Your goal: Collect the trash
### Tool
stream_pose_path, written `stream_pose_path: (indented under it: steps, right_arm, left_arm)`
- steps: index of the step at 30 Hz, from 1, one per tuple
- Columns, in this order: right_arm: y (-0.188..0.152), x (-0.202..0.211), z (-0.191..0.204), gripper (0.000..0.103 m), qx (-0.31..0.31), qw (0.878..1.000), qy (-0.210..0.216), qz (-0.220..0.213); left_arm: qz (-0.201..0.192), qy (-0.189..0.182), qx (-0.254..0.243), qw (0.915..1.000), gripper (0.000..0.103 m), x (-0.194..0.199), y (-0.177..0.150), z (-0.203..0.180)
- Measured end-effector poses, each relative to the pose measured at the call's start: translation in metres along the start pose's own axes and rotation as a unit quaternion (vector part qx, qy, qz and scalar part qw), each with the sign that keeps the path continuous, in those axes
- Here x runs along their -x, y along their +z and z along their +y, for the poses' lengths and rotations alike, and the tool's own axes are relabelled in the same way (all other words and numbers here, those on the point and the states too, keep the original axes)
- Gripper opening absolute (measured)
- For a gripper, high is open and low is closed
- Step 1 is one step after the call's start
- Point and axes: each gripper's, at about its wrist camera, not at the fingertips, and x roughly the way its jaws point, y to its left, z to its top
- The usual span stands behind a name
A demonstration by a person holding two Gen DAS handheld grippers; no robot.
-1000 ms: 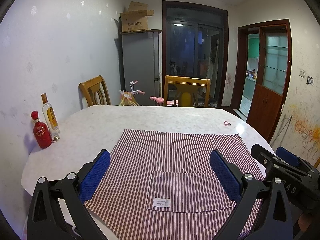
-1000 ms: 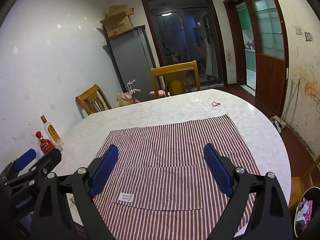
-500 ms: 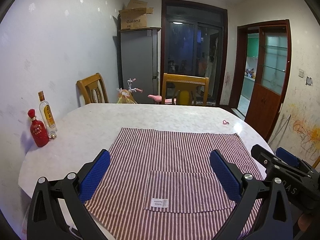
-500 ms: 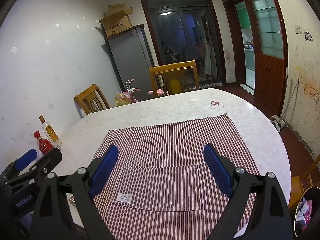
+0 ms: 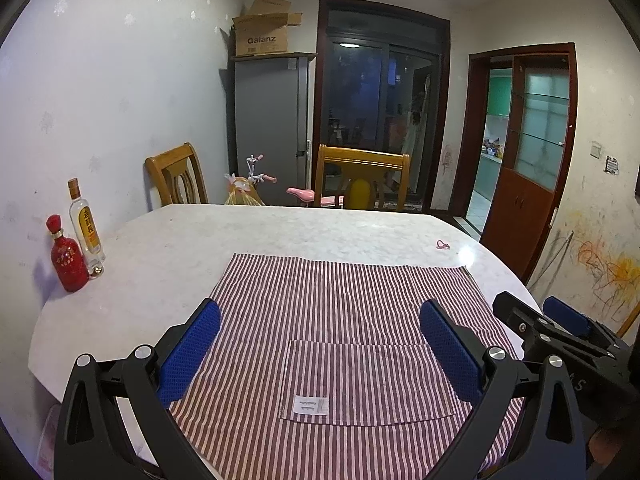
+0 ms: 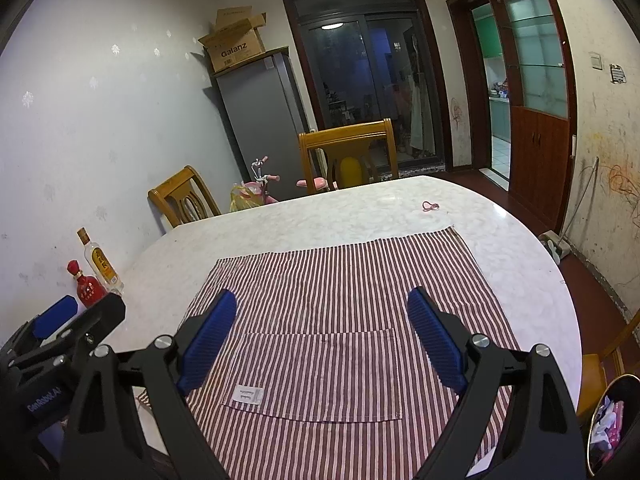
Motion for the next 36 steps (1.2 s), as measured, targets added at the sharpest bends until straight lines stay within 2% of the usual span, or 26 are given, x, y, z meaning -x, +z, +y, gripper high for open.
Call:
stream_pose_path:
  steps: [8, 12, 17, 36]
  right_arm:
    - [-0.001, -0.002, -0.003, 0.087, 0.000, 1.000, -0.001, 0.002]
    - [-0.003, -0.003, -0.004, 0.087, 0.000, 1.000, -0.002, 0.003]
    - [-0.003, -0.005, -0.005, 0.087, 0.000, 1.000, -0.003, 0.006]
    - [0.000, -0.009, -0.005, 0.087, -0.001, 1.000, -0.001, 0.010]
  left_arm:
    - [0.009, -0.016, 0.009, 0.9998, 0.097, -0.003, 0.000, 0.003]
    - [0.012, -0.010, 0.019, 0.9997, 0.097, -0.006, 0.001, 0.005]
    - [0.010, -0.032, 0.031, 0.9990, 0.097, -0.006, 0.004, 0.008]
    - [0.000, -0.037, 0.018, 0.9991, 0.097, -0.008, 0.013, 0.002]
